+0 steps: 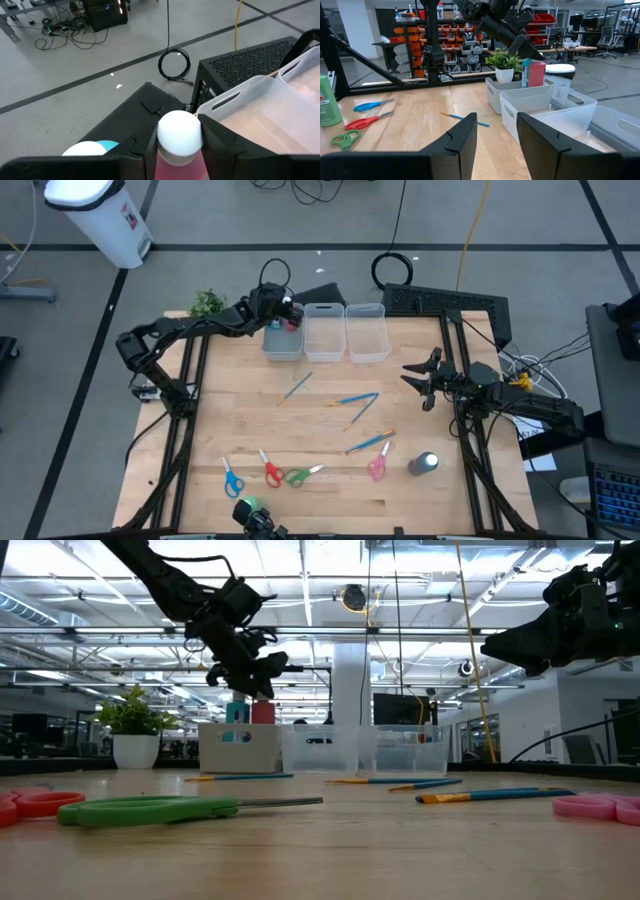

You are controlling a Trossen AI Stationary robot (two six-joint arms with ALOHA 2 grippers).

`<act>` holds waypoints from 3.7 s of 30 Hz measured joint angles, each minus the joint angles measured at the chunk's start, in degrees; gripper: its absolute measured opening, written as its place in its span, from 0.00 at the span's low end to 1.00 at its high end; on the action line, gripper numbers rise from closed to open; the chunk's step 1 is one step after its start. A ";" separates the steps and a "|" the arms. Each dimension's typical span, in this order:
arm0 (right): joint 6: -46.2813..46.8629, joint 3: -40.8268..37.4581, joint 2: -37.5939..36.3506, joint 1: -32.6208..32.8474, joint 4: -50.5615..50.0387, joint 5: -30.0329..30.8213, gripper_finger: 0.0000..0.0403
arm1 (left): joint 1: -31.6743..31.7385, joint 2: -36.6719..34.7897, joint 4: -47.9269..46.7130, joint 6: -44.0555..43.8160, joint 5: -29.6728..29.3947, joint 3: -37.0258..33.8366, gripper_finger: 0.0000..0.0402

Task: Pick & Place Paint Supplies
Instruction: Put the pink paint bottles into the gray bin, then put the black paint bottles into the gray bin

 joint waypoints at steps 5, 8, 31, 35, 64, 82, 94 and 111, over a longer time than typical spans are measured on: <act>0.00 0.00 0.00 -0.01 0.01 0.00 0.32 | 0.00 -0.09 1.00 0.06 -0.01 -0.68 0.30; -0.02 0.00 0.00 -0.02 0.02 0.00 0.32 | 0.00 -0.09 0.96 0.06 0.01 -0.68 0.30; 0.00 0.00 0.00 -0.02 0.00 0.00 0.32 | -0.17 -0.90 0.68 1.96 0.63 -0.79 0.54; -0.02 0.00 0.00 0.00 0.02 0.00 0.32 | -0.51 -2.68 0.69 3.03 1.49 -0.79 0.54; 0.00 0.00 0.02 -0.02 0.02 0.00 0.32 | -19.23 -30.23 -12.36 5.34 5.42 -0.74 0.54; -0.01 0.00 0.01 -0.01 0.02 0.00 0.32 | -32.28 -44.90 -28.24 5.87 7.11 -3.74 0.54; -0.01 0.00 0.02 -0.01 0.01 0.00 0.32 | -36.01 -62.51 -27.54 11.83 7.13 -19.78 0.54; -0.09 0.00 0.01 -0.02 0.11 0.00 0.32 | -37.68 -85.20 -26.08 14.11 7.24 -32.85 0.54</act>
